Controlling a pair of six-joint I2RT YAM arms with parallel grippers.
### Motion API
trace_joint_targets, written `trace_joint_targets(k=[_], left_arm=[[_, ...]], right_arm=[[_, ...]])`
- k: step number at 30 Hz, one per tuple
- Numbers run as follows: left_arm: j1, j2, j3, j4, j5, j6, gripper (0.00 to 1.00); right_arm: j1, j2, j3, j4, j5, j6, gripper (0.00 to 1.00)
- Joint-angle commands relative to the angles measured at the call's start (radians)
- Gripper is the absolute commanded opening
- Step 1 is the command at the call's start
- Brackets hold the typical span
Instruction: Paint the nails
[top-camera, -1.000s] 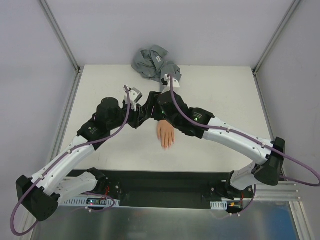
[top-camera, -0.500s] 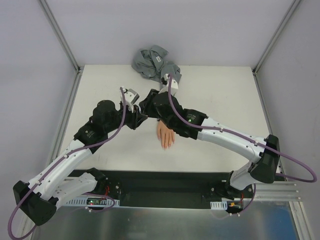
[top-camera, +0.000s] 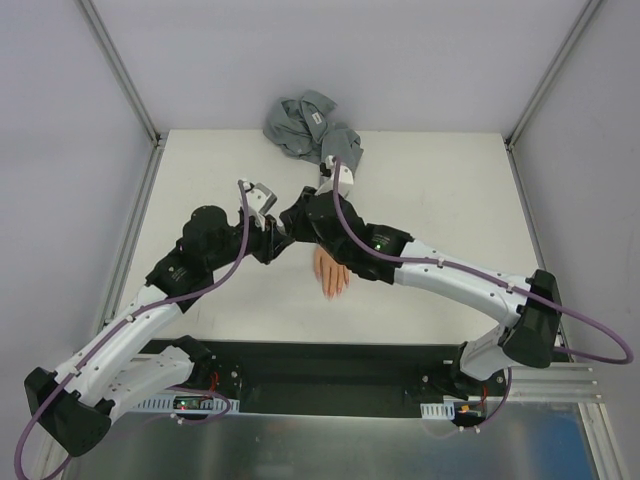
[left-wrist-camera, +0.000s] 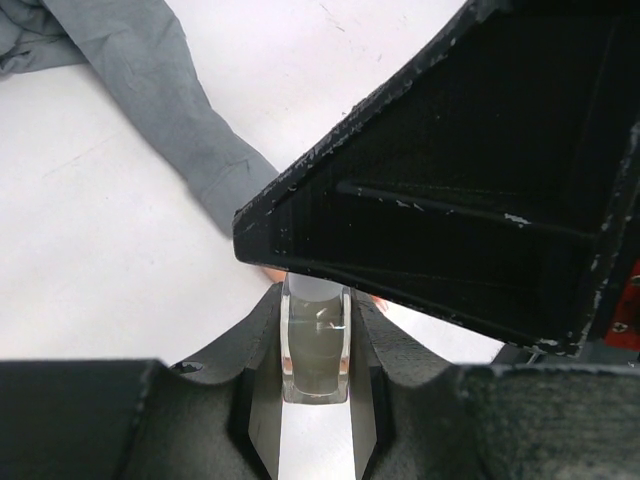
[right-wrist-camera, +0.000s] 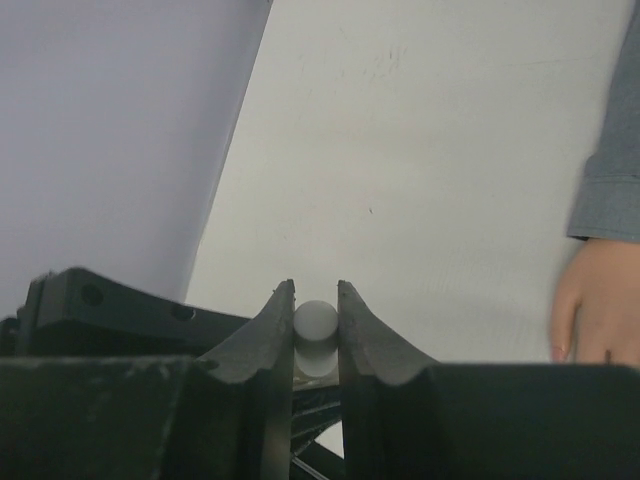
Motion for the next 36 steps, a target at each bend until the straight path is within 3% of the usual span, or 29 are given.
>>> trace_joint_targets(k=[1,3,4,5,6,7,10,13,16,22,23,25,27,29,32,34,36], left_arm=[[-0.004,-0.050,-0.004,0.124,0.255,0.030,0.00],[-0.004,-0.042,0.014,0.130,0.401,0.039,0.00],[-0.004,-0.039,0.016,0.144,0.478,0.039,0.00],[-0.003,-0.025,0.017,0.171,0.635,0.024,0.00],[-0.003,-0.013,0.022,0.187,0.699,0.010,0.00],[-0.003,0.001,0.025,0.199,0.754,-0.004,0.00],[-0.001,0.050,0.039,0.253,0.972,-0.052,0.00],[0.010,0.055,-0.001,0.436,1.063,-0.157,0.00],[0.020,0.035,-0.035,0.486,1.052,-0.201,0.00],[0.027,0.029,-0.021,0.393,0.958,-0.119,0.00],[0.027,0.022,-0.015,0.345,0.936,-0.084,0.00],[0.025,0.013,-0.010,0.299,0.858,-0.059,0.00],[0.025,-0.002,-0.009,0.250,0.706,-0.038,0.00],[0.025,-0.016,-0.010,0.231,0.576,-0.023,0.00],[0.025,-0.031,-0.013,0.201,0.455,-0.010,0.00],[0.025,-0.042,-0.016,0.195,0.408,-0.007,0.00],[0.025,-0.048,-0.022,0.193,0.338,-0.007,0.00]], right_arm=[[-0.007,-0.089,-0.059,0.068,-0.064,-0.194,0.01],[-0.061,-0.160,-0.169,0.146,-0.182,-0.309,0.01],[-0.090,-0.185,-0.215,0.306,-0.444,-0.428,0.01],[-0.116,-0.207,-0.255,0.376,-0.608,-0.470,0.01],[-0.165,-0.231,-0.319,0.437,-0.776,-0.505,0.01],[-0.182,-0.234,-0.329,0.500,-1.079,-0.542,0.01],[-0.225,-0.242,-0.340,0.516,-1.323,-0.533,0.01],[-0.247,-0.260,-0.376,0.582,-1.413,-0.493,0.00],[-0.248,-0.274,-0.395,0.593,-1.419,-0.490,0.00],[-0.251,-0.282,-0.390,0.575,-1.351,-0.452,0.00],[-0.250,-0.287,-0.384,0.556,-1.323,-0.452,0.04],[-0.247,-0.300,-0.369,0.448,-1.185,-0.455,0.22],[-0.236,-0.305,-0.318,0.290,-1.079,-0.466,0.33],[-0.219,-0.303,-0.273,0.189,-0.915,-0.476,0.53],[-0.161,-0.291,-0.179,0.026,-0.754,-0.481,0.62],[-0.135,-0.284,-0.105,-0.085,-0.567,-0.452,0.65],[-0.112,-0.277,-0.044,-0.198,-0.382,-0.331,0.67]])
